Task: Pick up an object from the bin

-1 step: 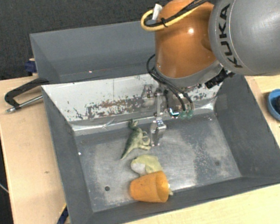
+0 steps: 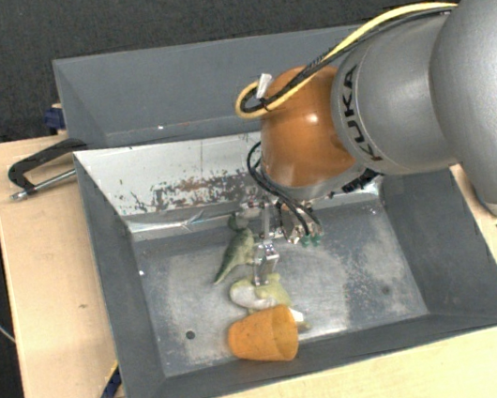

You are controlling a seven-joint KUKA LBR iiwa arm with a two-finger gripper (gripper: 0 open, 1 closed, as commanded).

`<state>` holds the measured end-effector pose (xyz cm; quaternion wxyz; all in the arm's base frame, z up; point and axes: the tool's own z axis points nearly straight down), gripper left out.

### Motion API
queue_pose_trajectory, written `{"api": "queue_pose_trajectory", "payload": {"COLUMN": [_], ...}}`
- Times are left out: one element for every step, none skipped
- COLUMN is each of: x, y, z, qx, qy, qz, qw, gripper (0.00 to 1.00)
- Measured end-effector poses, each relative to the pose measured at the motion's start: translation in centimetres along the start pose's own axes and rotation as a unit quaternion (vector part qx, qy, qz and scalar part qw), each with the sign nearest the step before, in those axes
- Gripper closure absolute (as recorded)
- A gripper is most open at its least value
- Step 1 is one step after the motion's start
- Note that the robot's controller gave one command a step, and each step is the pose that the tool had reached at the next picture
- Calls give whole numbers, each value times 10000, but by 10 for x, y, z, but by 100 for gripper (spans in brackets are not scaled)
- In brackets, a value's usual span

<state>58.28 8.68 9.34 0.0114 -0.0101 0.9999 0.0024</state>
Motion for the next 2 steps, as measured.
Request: {"api": "queue_pose_trajectory", "payload": {"x": [-2, 23], "y": [0, -40], "z": [0, -180], "qx": [-3, 18], "qy": [-26, 42], "qz": [8, -432], "qw": [10000, 9991], "gripper": [100, 100]}}
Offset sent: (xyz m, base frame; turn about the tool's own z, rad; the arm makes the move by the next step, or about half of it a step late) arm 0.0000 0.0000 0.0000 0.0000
